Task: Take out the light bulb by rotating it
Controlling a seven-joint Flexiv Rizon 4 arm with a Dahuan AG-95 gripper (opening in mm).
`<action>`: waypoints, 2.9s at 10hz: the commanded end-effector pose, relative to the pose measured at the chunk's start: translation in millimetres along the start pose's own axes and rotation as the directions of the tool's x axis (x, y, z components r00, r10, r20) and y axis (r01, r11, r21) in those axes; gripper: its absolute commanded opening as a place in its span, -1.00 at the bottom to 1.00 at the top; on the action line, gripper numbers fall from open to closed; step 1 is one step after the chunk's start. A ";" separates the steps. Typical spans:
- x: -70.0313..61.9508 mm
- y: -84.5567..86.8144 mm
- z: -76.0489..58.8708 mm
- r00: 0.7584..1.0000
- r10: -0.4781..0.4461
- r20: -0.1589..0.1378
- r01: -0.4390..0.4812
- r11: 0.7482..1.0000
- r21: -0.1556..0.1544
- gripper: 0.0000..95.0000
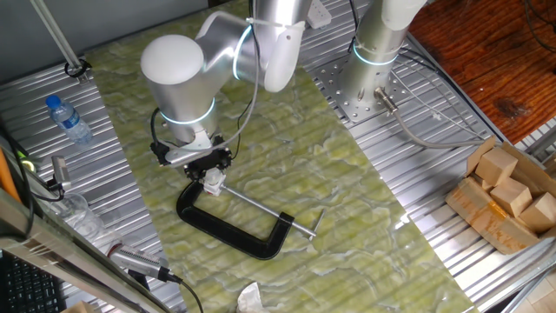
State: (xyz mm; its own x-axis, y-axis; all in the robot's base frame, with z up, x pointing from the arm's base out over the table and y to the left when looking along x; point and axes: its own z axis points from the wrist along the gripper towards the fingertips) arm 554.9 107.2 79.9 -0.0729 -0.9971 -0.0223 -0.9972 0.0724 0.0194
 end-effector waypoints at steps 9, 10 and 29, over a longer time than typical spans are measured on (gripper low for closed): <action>2.5 -2.2 -4.1 0.559 0.829 0.028 -0.829 0.559 -0.002 0.60; 2.5 -2.4 -4.2 0.462 0.886 0.027 -0.887 0.463 -0.009 0.60; 4.3 -2.9 -1.4 0.118 0.993 0.019 -0.992 0.118 -0.031 0.20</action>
State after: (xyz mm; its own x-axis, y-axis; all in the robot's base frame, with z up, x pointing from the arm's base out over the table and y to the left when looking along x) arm 557.1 102.2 81.1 -0.9990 -0.0442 -0.0037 -0.0443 0.9975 0.0548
